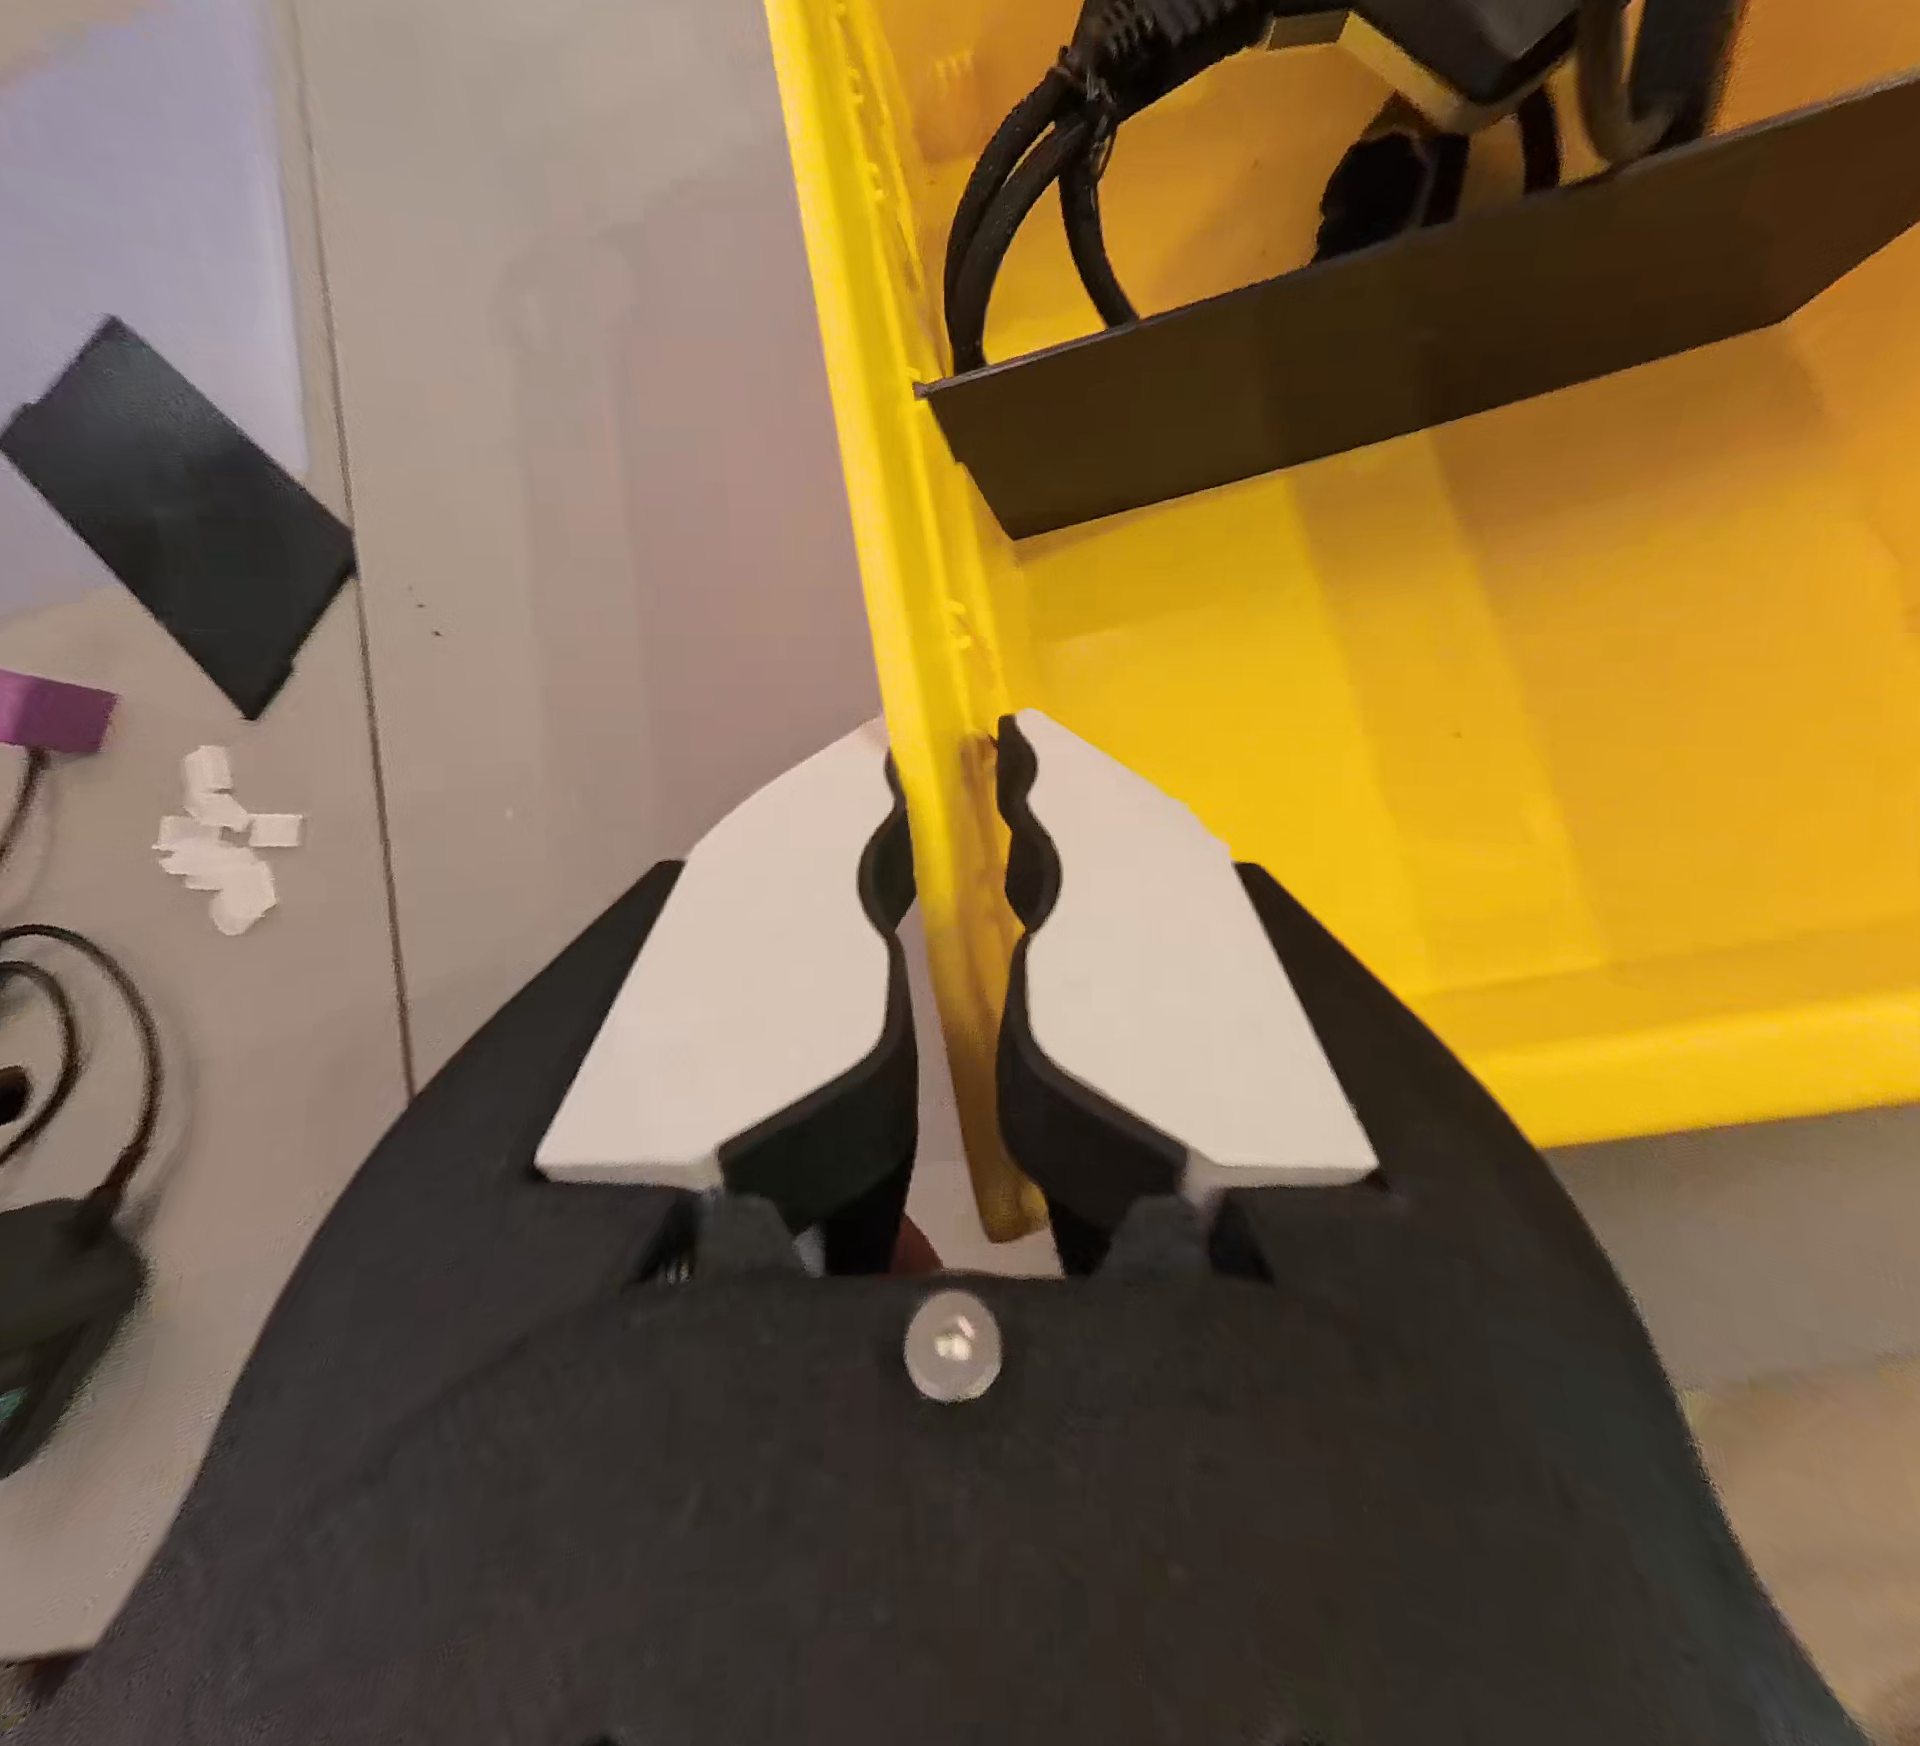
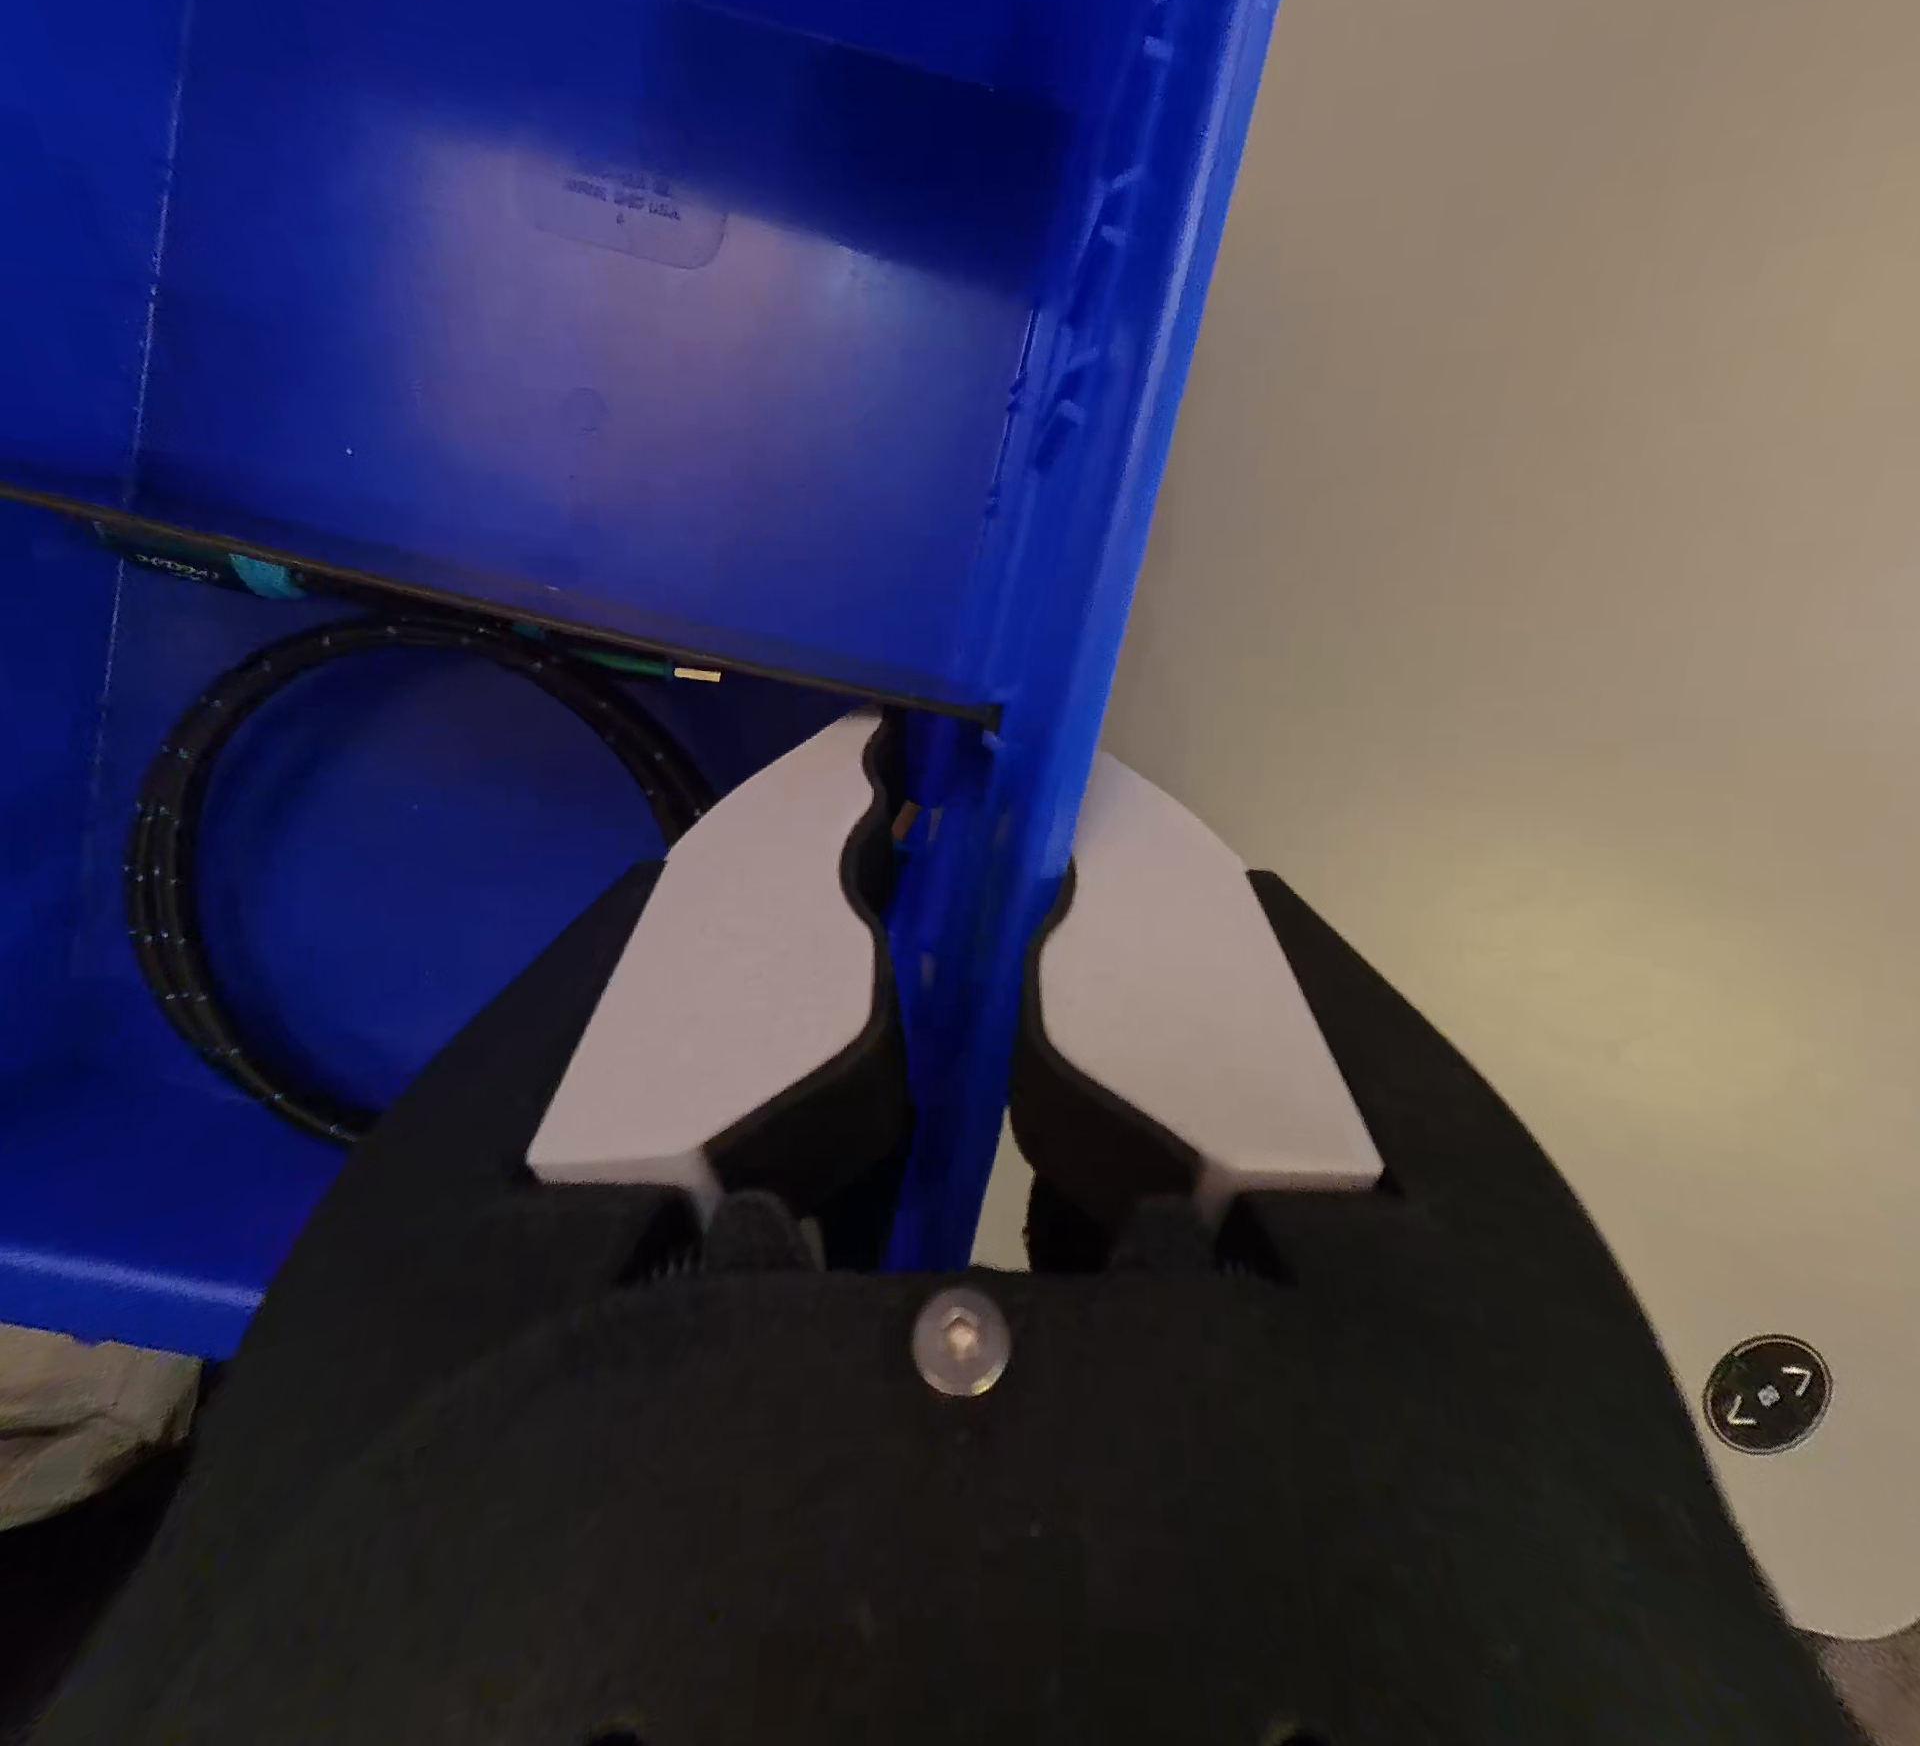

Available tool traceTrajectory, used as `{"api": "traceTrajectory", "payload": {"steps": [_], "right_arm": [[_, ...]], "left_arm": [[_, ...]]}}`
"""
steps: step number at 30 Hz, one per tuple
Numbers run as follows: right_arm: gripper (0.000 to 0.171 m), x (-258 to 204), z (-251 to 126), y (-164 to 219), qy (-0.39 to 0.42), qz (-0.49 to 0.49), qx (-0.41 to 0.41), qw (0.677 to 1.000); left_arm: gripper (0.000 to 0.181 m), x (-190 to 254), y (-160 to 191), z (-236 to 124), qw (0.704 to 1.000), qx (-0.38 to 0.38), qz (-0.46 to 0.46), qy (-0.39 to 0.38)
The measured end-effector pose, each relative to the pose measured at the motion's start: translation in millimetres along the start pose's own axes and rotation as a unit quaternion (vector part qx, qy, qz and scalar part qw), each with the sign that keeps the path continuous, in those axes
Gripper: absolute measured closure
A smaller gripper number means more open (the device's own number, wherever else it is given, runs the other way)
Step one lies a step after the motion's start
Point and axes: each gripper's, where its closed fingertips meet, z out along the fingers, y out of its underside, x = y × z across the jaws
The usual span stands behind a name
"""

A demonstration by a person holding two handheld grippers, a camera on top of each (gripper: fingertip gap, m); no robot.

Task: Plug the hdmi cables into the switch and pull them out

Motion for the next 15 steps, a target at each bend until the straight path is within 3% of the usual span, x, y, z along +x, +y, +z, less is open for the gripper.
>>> {"api": "traceTrajectory", "payload": {"steps": [5, 15], "right_arm": [[0.158, 6.7, -2.1, 2.9, -0.009, 0.021, 0.004, 1.0], [0.159, 62.3, -8.1, 19.5, 0.021, 0.076, -0.001, 0.997]], "left_arm": [[0.17, -21.0, 14.5, -7.0, 1.0, 0.0, -0.022, -0.004], [0.173, -59.0, 53.7, -31.0, 0.996, -0.009, -0.086, -0.018]]}}
